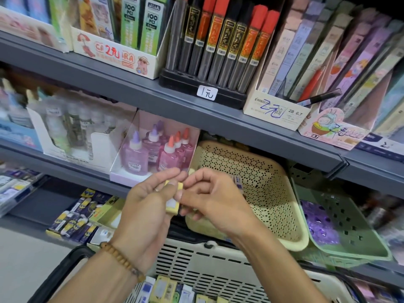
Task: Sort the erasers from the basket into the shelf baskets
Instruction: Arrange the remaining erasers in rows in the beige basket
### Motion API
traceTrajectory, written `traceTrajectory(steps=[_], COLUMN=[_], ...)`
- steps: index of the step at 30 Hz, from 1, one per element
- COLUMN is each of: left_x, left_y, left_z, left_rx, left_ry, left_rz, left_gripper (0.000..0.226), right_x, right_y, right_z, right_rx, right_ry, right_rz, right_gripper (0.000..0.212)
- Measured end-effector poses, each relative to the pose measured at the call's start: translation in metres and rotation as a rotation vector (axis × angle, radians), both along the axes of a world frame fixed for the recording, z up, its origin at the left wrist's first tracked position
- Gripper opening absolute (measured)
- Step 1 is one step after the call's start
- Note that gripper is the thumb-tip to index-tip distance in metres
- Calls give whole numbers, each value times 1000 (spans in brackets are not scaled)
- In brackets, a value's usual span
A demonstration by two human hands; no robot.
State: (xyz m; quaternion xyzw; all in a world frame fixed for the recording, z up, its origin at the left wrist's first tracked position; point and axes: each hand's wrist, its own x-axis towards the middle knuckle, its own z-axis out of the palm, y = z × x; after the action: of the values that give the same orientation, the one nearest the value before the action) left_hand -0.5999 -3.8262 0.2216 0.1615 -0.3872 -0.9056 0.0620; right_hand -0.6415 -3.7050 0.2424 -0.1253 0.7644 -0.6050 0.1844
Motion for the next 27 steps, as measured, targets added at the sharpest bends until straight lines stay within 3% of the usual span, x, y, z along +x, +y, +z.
traceTrajectory(steps=[5, 7, 11, 13, 17, 27], left_x=[3, 3, 9, 10, 8, 7], left_y=[7, 11, 13, 17, 19, 20], left_z=[-5, -10, -19, -22, -28, -33], left_rx=[-143, -473, -1423, -1651, -1725, -1709], left_ry=[5, 17, 240, 339, 408, 356], left_rz=[-85, -76, -85, -124, -127, -83], left_gripper=[21, 14, 17, 19, 17, 16], right_x=[-1, -13, -42, -51, -58, -59], right_y=[14, 36, 90, 103, 103, 94], right_z=[0, 3, -3, -15, -38, -47], right_rx=[-69, -24, 200, 313, 522, 802], right_ry=[-70, -35, -91, -195, -266, 78], right_rz=[5, -33, -234, -226, -81, 215], right_gripper=[26, 24, 21, 18, 17, 17])
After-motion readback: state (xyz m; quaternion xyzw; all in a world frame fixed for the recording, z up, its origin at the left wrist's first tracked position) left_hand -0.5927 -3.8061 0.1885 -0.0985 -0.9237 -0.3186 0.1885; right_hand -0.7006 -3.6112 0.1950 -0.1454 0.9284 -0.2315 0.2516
